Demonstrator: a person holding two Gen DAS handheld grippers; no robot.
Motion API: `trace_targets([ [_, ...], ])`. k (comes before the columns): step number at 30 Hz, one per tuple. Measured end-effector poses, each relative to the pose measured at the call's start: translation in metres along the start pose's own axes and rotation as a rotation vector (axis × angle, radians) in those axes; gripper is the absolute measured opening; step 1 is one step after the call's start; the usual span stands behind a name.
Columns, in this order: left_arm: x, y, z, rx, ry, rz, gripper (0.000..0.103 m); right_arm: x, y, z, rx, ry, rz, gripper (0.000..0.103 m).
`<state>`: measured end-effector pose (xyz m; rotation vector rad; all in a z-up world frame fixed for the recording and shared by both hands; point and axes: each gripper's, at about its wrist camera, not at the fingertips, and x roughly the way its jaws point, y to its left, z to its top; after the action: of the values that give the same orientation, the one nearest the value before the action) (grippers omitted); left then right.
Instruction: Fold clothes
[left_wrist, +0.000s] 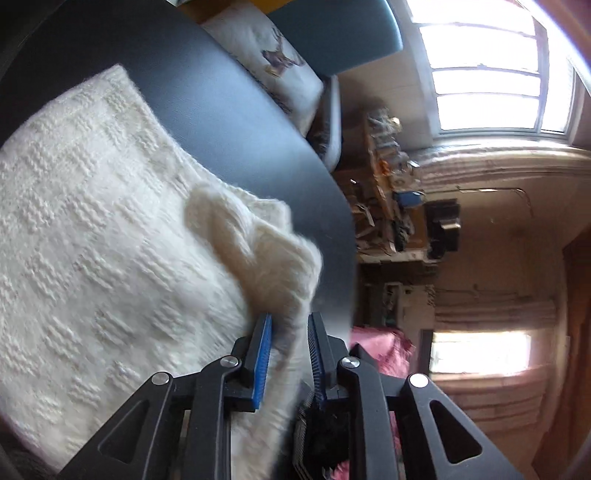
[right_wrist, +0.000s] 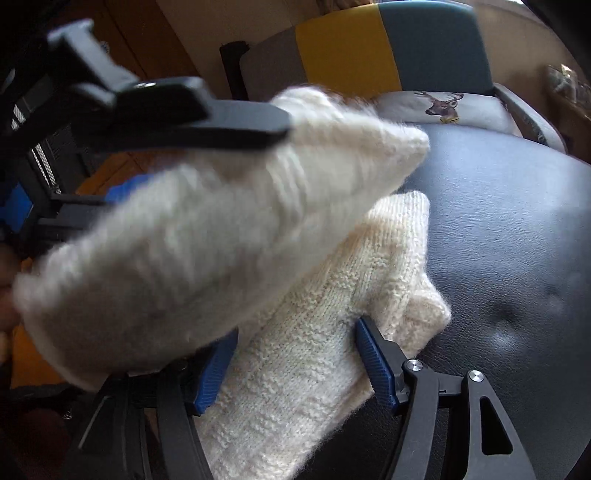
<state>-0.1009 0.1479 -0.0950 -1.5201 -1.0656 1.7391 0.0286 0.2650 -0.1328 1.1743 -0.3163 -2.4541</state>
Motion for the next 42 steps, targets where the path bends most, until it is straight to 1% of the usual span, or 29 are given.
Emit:
trace_targets([
  [2,-0.005,-0.012,-0.008,0.021,0.037,-0.049,0.017,-0.012,-0.005,-0.003,0.023,-0.017,-0.002,0.067],
  [4,-0.015,-0.028,-0.016,0.090,0.056,-0.078,0.018,-0.023,-0.006,-0.009,0.025,-0.025,-0.024,0.068],
  [5,-0.027,-0.034,-0.017,0.129,0.044,-0.086,0.018,-0.030,-0.006,-0.012,0.025,-0.023,-0.042,0.072],
  [8,-0.067,-0.046,-0.016,0.235,0.002,-0.098,0.018,-0.060,-0.010,-0.024,0.049,-0.026,-0.085,0.073],
  [10,-0.095,-0.041,-0.008,0.292,-0.057,-0.046,0.018,-0.086,-0.011,-0.032,0.075,-0.052,-0.084,0.073],
  [12,-0.121,-0.027,0.002,0.343,-0.127,0.040,0.018,-0.111,-0.002,-0.032,0.065,-0.092,-0.045,0.074],
  [13,-0.131,-0.018,0.006,0.354,-0.154,0.080,0.018,-0.121,0.006,-0.030,0.050,-0.110,-0.013,0.077],
  [14,-0.140,-0.005,0.008,0.349,-0.174,0.114,0.018,-0.127,0.017,-0.027,0.028,-0.119,0.034,0.082],
  [15,-0.148,0.008,0.011,0.344,-0.193,0.149,0.018,-0.130,0.030,-0.021,0.004,-0.117,0.085,0.084],
  [16,-0.157,0.022,0.013,0.335,-0.209,0.176,0.018,-0.129,0.044,-0.016,-0.028,-0.108,0.124,0.088],
  [18,-0.164,0.047,0.013,0.314,-0.212,0.198,0.018,-0.122,0.071,-0.006,-0.097,-0.080,0.181,0.088],
  [20,-0.166,0.064,0.011,0.320,-0.201,0.214,0.018,-0.103,0.091,0.005,-0.128,-0.008,0.238,0.088],
  [22,-0.164,0.077,0.007,0.337,-0.185,0.226,0.018,-0.077,0.098,0.012,-0.128,0.092,0.288,0.088],
  [24,-0.155,0.082,0.004,0.371,-0.178,0.241,0.018,-0.051,0.099,0.014,-0.116,0.180,0.279,0.088],
  [25,-0.153,0.084,0.003,0.389,-0.172,0.231,0.018,-0.041,0.100,0.015,-0.102,0.206,0.283,0.088],
  [27,-0.147,0.084,-0.001,0.413,-0.156,0.191,0.018,-0.028,0.100,0.016,-0.052,0.235,0.334,0.088],
  [28,-0.141,0.082,-0.002,0.444,-0.138,0.183,0.018,-0.025,0.101,0.014,-0.031,0.249,0.364,0.088],
  [30,-0.127,0.083,-0.011,0.513,-0.097,0.242,0.018,-0.024,0.099,0.003,0.001,0.263,0.412,0.090],
  [31,-0.120,0.085,-0.017,0.532,-0.071,0.252,0.018,-0.023,0.092,-0.008,0.035,0.277,0.426,0.091],
  [32,-0.115,0.088,-0.022,0.549,-0.050,0.252,0.017,-0.020,0.081,-0.021,0.072,0.297,0.404,0.091],
  [33,-0.110,0.091,-0.026,0.565,-0.031,0.252,0.015,-0.017,0.070,-0.036,0.107,0.314,0.359,0.090],
  [34,-0.107,0.092,-0.029,0.575,-0.017,0.250,0.015,-0.019,0.060,-0.047,0.136,0.287,0.351,0.084],
  [35,-0.103,0.093,-0.032,0.586,-0.002,0.249,0.015,-0.027,0.053,-0.053,0.170,0.234,0.375,0.083],
  [36,-0.101,0.093,-0.035,0.600,0.005,0.249,0.015,-0.033,0.047,-0.056,0.220,0.204,0.383,0.083],
  [38,-0.102,0.086,-0.040,0.649,-0.010,0.259,0.015,-0.048,0.041,-0.057,0.287,0.155,0.388,0.083],
  [40,-0.103,0.082,-0.043,0.688,-0.014,0.250,0.015,-0.067,0.038,-0.052,0.305,0.090,0.363,0.083],
  [42,-0.104,0.079,-0.046,0.720,-0.012,0.234,0.016,-0.087,0.030,-0.045,0.336,-0.002,0.333,0.084],
])
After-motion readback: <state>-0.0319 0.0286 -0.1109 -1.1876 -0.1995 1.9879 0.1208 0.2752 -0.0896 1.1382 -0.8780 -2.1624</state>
